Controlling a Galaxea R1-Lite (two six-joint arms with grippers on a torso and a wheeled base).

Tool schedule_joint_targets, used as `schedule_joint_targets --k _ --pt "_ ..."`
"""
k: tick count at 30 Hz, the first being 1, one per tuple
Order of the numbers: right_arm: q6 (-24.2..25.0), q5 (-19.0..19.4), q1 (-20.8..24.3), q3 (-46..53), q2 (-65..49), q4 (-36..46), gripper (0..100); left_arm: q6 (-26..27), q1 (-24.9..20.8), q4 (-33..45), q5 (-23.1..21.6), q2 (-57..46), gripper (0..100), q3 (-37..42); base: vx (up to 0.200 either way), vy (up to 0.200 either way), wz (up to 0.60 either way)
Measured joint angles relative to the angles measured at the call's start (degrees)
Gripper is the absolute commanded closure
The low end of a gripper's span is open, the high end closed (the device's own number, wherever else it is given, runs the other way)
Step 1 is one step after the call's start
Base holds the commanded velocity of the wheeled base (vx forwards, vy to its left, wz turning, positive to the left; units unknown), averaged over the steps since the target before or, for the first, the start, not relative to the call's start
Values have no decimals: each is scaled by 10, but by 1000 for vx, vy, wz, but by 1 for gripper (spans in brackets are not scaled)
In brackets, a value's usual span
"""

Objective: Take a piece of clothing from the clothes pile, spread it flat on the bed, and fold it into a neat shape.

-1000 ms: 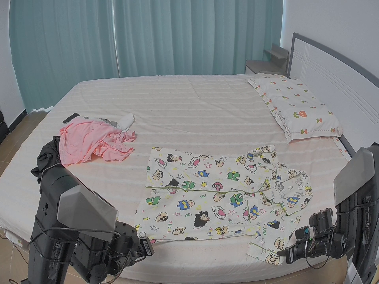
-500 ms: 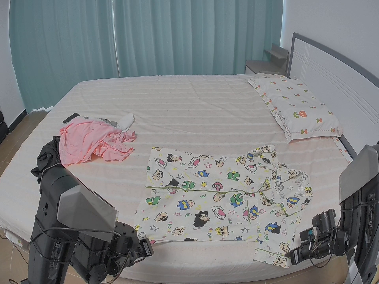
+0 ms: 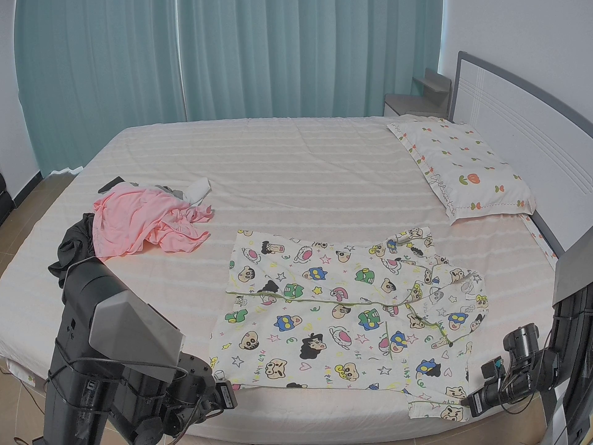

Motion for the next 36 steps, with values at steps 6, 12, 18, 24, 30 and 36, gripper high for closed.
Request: schedule_joint_targets --k 6,12,18,24,30,36 --pt "-15 0 -3 0 -22 34 100 6 -3 0 -1 0 100 11 0 0 0" --pt "-28 -1 -6 0 -39 55 100 17 -3 0 -2 -2 100 26 0 0 0" --pt "-37 -1 -7 0 -56 86 100 21 -4 0 -4 -5 100 41 0 0 0" --pt "-52 -1 -7 0 -82 132 100 21 -5 0 -5 -11 100 49 0 0 0" --pt "-61 -2 -7 0 -104 162 100 24 -5 1 -26 -29 100 64 0 0 0" --pt "-67 -2 -5 0 -122 187 100 30 -5 3 -34 -49 100 68 0 0 0"
